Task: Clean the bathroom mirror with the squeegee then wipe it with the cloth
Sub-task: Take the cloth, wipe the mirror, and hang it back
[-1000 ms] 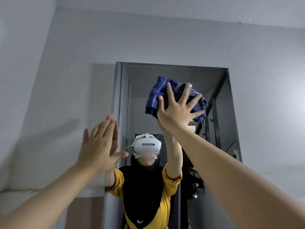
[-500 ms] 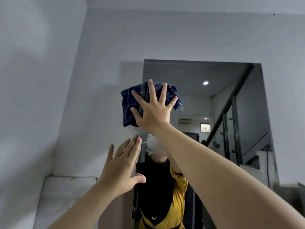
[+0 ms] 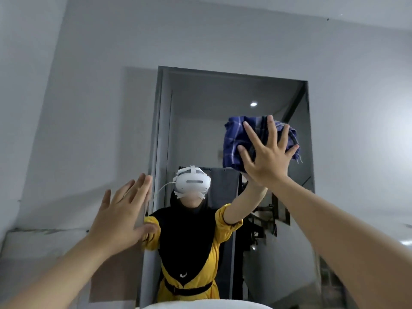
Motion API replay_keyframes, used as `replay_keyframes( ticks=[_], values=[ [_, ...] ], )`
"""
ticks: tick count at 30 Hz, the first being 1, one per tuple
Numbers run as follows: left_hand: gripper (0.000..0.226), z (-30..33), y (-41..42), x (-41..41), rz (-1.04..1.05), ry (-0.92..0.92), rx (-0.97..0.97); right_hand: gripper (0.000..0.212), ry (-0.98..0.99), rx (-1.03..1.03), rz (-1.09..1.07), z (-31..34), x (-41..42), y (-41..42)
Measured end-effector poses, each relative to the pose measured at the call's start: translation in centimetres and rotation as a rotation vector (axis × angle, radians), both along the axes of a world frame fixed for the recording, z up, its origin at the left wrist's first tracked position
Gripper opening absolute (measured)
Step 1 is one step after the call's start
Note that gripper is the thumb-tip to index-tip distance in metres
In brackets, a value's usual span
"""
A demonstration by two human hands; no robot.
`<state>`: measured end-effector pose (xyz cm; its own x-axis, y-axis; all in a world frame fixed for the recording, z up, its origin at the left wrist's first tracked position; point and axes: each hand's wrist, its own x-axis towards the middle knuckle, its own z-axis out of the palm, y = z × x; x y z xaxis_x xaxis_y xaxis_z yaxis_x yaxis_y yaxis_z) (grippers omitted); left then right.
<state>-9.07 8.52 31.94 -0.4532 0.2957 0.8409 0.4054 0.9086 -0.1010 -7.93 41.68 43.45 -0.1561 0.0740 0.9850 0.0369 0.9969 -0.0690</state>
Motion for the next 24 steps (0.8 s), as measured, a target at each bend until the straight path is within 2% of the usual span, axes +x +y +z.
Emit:
replay_keyframes(
  ticks=[6, 11, 14, 18, 24],
  values=[
    [0.111, -0.3, 0.2, 0.0, 0.095, 0.027, -0.058, 0.062, -0.052, -0.259, -0.012, -3.8, 1.7, 9.0],
    [0.094, -1.1, 0.7, 0.6, 0.198, 0.127, -0.149, 0.063, -0.069, -0.385, 0.032, -6.3, 1.9, 8.9],
    [0.092, -2.9, 0.8, 0.7, 0.211, 0.139, -0.217, 0.061, -0.041, -0.389, 0.003, -7.2, 1.5, 6.6],
    [0.115, -5.3, 0.7, 1.0, 0.199, 0.1, -0.265, 0.062, -0.018, -0.367, 0.027, -8.0, 1.0, 2.5],
    [0.129, -7.0, 0.3, 0.8, 0.199, 0.03, -0.251, 0.065, -0.039, -0.183, 0.074, -8.4, -0.1, -5.4]
  ],
)
